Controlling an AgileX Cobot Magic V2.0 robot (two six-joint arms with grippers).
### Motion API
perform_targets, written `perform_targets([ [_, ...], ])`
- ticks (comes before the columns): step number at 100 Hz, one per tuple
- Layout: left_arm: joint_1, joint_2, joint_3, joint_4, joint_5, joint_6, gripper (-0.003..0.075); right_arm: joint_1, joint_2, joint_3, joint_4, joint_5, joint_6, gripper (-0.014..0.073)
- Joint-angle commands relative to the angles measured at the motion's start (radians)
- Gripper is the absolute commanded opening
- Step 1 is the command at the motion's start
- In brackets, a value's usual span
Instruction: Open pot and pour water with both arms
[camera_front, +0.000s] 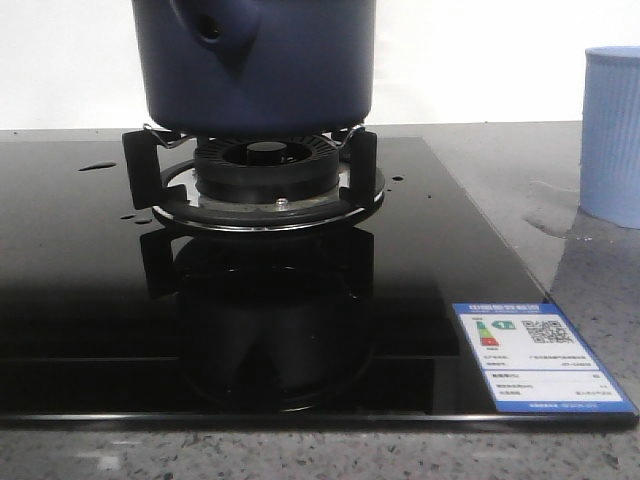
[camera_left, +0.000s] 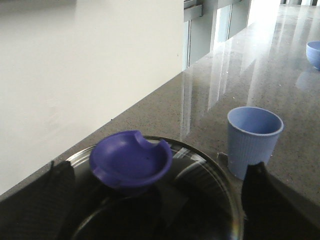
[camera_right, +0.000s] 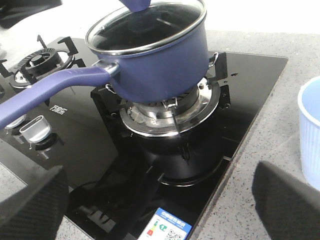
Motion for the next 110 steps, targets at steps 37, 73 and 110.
perform_targets([
  [37,-0.005,0.211,-0.182,-0.082,0.105,0.108,0.0632,-0.005,0.017,-0.034,0.041,-0.077,-0.014,0.0656],
  [73,-0.052,0.292,-0.210,-0.129,0.107,0.139,0.0632,-0.005,0.017,-0.034,0.041,-0.081,-0.014,0.0656],
  [110,-0.079,0.292,-0.212,-0.141,0.087,0.139,0.0482,-0.005,0.017,-0.034,0.041,-0.081,-0.014,0.0656],
])
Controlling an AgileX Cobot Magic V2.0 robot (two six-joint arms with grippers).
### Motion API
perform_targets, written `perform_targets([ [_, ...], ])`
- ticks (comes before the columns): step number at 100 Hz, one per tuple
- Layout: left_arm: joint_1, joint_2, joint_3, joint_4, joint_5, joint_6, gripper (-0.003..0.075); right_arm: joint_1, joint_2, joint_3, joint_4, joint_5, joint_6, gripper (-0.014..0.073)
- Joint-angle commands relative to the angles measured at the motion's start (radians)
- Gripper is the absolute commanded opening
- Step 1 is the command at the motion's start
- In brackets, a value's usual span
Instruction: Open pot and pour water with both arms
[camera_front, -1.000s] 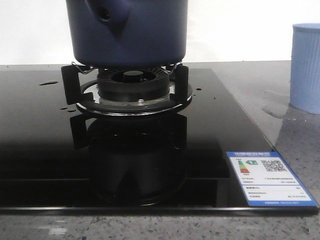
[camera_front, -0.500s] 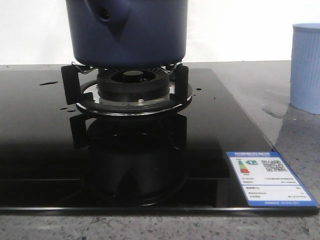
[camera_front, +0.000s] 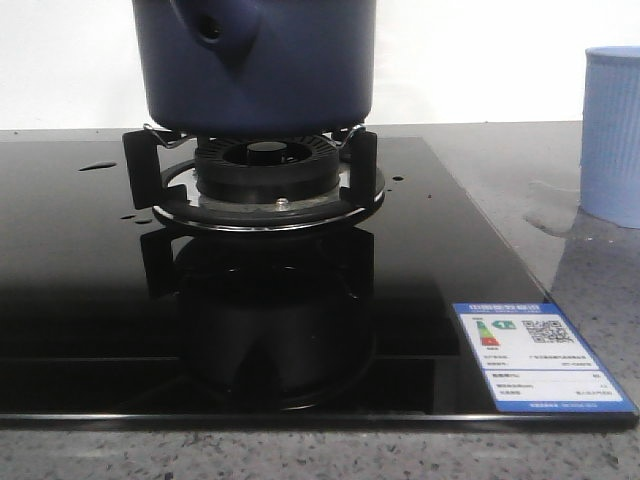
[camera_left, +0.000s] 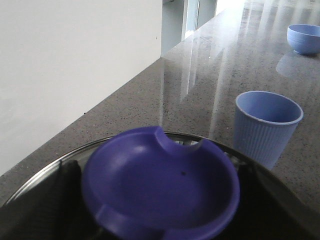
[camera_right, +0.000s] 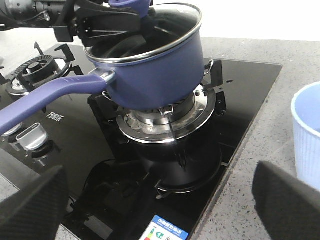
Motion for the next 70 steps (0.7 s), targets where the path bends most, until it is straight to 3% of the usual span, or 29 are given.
perform_targets([
  [1,-0.008,-0.038,-0.033,-0.075,0.023,0.001,0.0475,-0.005,0.017,-0.034,0.040,-0.057,-0.013,0.0656],
  [24,-0.008,-0.038,-0.033,-0.095,0.027,0.001,0.0307,-0.005,0.017,-0.034,0.040,-0.057,-0.013,0.0656],
  [70,0.021,-0.154,-0.081,-0.118,0.049,-0.013,0.0303,-0.005,0.017,-0.033,0.028,-0.140,-0.013,0.0656],
])
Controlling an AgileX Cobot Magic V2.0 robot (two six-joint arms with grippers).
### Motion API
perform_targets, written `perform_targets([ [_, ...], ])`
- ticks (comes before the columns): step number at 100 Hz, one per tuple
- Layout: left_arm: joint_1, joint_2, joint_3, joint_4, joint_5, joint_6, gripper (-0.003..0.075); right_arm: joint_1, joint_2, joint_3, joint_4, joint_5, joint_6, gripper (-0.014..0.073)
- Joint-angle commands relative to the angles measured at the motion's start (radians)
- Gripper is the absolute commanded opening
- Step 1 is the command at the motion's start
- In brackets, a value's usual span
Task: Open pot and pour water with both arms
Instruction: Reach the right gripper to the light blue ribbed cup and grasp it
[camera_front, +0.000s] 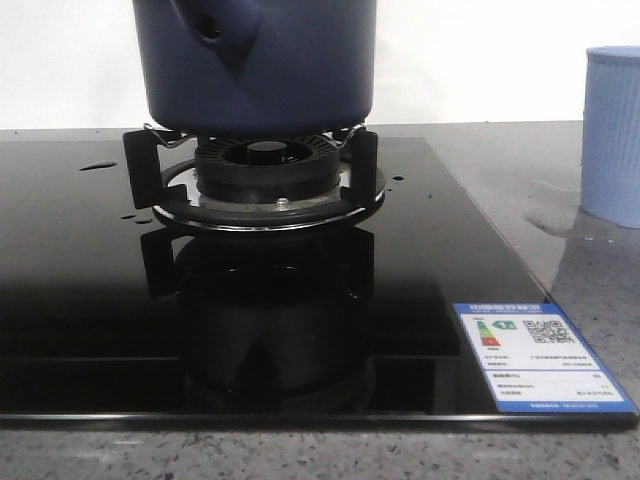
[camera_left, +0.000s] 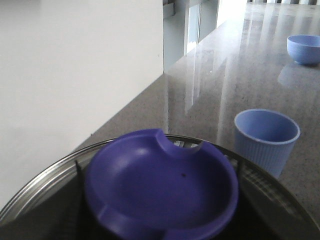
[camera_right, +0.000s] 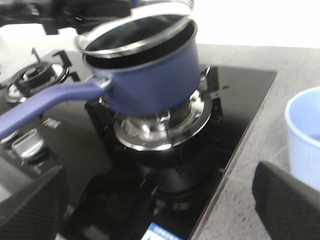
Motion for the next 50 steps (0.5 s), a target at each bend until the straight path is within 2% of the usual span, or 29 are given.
perform_targets([
  [1,0.018,-0.101,-0.046,-0.105,0.045,-0.017,0.0303,-0.005,0.017,-0.033,0.025,-0.113,-0.013,0.0656],
  [10,0.047,-0.142,-0.046,-0.088,0.040,-0.081,0.0303,-0.005,0.017,-0.033,-0.027,-0.214,-0.013,0.0656],
  [30,0.112,-0.243,-0.046,-0.005,0.042,-0.218,0.0306,-0.005,0.023,-0.026,-0.299,-0.438,-0.013,0.0656],
  [50,0.128,-0.332,-0.046,0.025,0.038,-0.241,0.0306,-0.005,0.023,0.095,-0.316,-0.608,-0.013,0.0656],
])
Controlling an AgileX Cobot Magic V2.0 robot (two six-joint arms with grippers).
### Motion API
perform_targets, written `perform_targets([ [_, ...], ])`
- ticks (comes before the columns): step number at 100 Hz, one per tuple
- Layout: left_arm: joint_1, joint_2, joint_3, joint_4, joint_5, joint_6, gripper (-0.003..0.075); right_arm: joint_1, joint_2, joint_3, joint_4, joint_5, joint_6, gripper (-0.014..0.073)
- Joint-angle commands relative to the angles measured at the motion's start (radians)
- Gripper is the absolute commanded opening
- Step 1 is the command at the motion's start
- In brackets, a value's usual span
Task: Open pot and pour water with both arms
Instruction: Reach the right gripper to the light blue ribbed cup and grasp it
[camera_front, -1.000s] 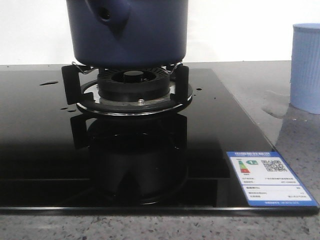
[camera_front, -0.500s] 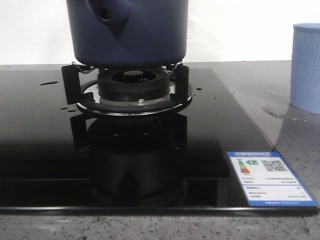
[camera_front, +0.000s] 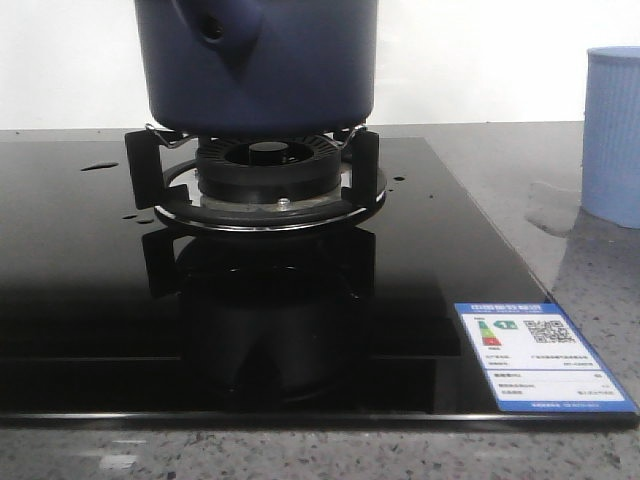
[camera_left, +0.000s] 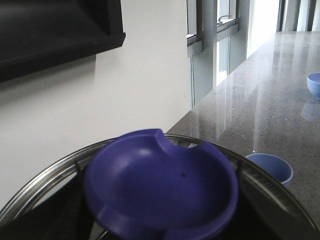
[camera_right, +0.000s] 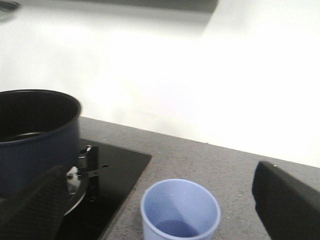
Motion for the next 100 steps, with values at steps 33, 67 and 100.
perform_targets([
  [33,0.001,-0.120,-0.039,-0.085,0.020,-0.021,0.0306,-0.005,0.012,0.239,0.074,-0.254,-0.011,0.0656],
  [67,0.001,-0.120,-0.039,-0.085,0.012,-0.021,0.0306,0.036,0.146,0.239,0.074,-0.311,-0.010,0.0654],
  [100,0.001,-0.120,-0.039,-0.084,0.012,-0.021,0.0306,0.141,0.176,0.237,0.074,-0.427,-0.010,0.0369],
])
